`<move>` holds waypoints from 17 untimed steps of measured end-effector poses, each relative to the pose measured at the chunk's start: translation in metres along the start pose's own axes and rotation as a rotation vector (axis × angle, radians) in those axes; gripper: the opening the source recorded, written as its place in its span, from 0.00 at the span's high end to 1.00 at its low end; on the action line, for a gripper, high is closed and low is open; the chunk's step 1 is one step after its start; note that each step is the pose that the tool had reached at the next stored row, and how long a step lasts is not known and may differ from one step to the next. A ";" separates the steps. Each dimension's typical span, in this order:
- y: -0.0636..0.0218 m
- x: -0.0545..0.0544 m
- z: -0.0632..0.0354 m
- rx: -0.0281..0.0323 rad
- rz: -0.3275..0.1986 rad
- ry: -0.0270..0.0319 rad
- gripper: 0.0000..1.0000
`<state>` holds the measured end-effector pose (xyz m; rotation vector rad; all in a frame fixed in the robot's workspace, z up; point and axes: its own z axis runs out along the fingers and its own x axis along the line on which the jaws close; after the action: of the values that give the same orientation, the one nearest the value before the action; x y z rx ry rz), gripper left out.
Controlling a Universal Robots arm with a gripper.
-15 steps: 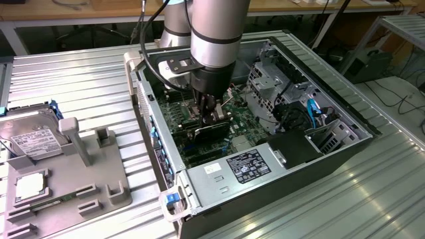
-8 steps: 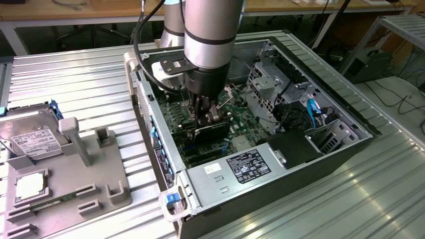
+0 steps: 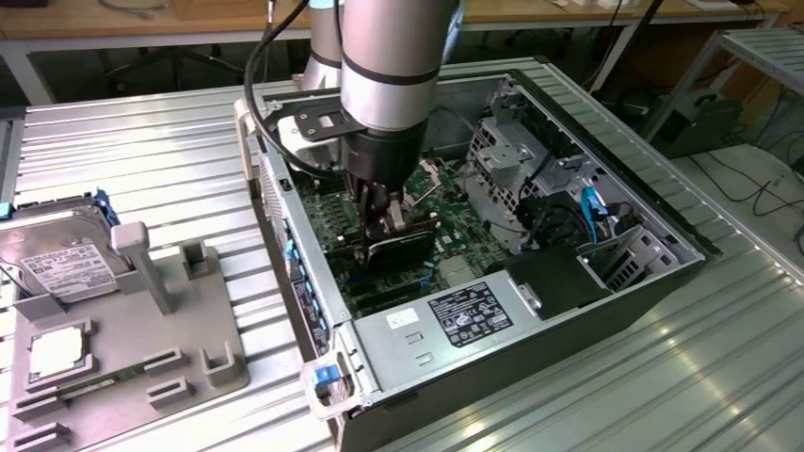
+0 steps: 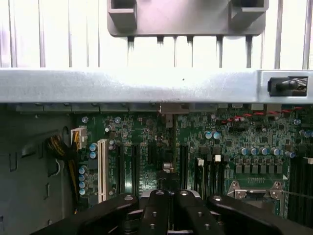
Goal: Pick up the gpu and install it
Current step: 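Press down on the gpu until it lock into place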
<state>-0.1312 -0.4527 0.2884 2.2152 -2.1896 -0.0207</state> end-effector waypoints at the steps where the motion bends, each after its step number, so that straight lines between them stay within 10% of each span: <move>1: -0.0001 0.000 0.0000 -0.0181 0.000 0.0007 0.89; 3: -0.0005 0.000 0.0000 -0.0547 0.000 0.0015 0.89; 6: -0.0059 -0.003 -0.0001 -0.1606 -0.002 0.0013 0.89; 10: -0.0078 -0.014 -0.0003 -0.2201 -0.002 0.0008 0.89; 16: -0.0148 -0.016 -0.0005 -0.3305 -0.004 -0.0005 0.89; 17: -0.0209 -0.020 -0.0001 -0.3852 -0.004 -0.0004 0.89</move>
<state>-0.1105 -0.4327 0.2877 2.0028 -1.9754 -0.4060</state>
